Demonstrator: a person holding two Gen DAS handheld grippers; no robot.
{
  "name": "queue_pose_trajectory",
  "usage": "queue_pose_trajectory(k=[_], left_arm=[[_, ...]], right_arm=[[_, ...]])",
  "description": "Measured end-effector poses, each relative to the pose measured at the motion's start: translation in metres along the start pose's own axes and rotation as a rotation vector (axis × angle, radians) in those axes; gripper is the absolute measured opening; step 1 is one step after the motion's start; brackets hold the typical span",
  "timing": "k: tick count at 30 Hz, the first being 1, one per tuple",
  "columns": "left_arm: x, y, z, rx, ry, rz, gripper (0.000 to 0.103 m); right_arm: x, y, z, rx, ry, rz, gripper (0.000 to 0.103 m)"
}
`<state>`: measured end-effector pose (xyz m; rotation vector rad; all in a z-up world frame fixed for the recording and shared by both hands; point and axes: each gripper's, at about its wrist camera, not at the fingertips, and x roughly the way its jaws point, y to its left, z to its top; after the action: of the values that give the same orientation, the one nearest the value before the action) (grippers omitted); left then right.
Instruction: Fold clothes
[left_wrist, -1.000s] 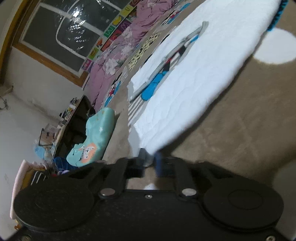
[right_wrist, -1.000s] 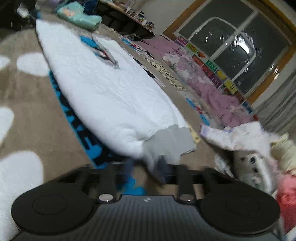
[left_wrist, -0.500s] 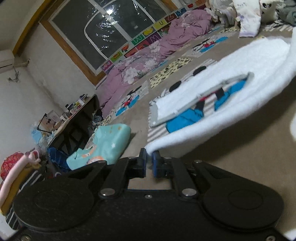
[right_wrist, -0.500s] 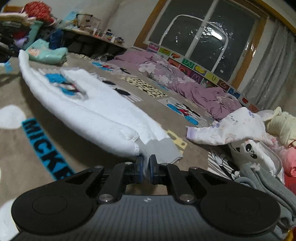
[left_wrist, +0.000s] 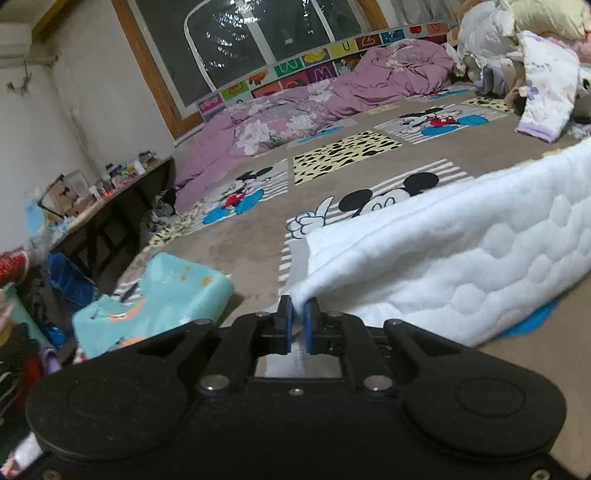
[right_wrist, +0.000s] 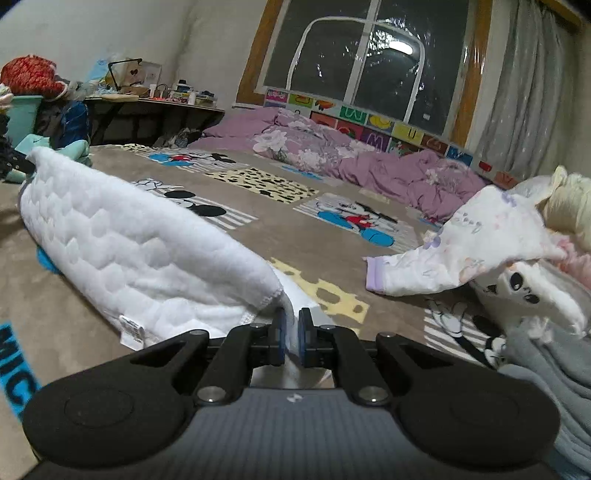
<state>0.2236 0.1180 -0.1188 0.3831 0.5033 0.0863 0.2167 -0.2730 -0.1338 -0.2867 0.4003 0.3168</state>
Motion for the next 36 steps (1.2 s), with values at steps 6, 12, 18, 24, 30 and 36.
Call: queue_pose_trajectory(k=[6,12,18,24,30,36], left_arm=[[0.023,0.002,0.017,-0.008,-0.002,-0.025,0.005],[0.041,0.006,0.04,-0.066,0.013,-0.046,0.005],[0.055,0.002,0.052,-0.078,0.036,-0.054,0.005],[0.055,0.001,0.048,-0.063,0.04,-0.062,0.005],[0.044,0.009,0.046,-0.064,0.015,-0.074,0.005],[0.04,0.012,0.046,-0.059,0.009,-0.08,0.005]], right_arm=[[0.027,-0.017,0.001,0.097,0.008,0.023,0.007],[0.043,-0.031,0.008,0.146,-0.007,0.019,0.001],[0.042,-0.064,0.006,0.29,-0.012,0.113,0.006],[0.031,-0.088,-0.004,0.46,-0.044,0.302,0.084],[0.047,-0.083,-0.02,0.455,0.039,0.336,0.062],[0.048,-0.078,-0.029,0.458,0.08,0.375,0.015]])
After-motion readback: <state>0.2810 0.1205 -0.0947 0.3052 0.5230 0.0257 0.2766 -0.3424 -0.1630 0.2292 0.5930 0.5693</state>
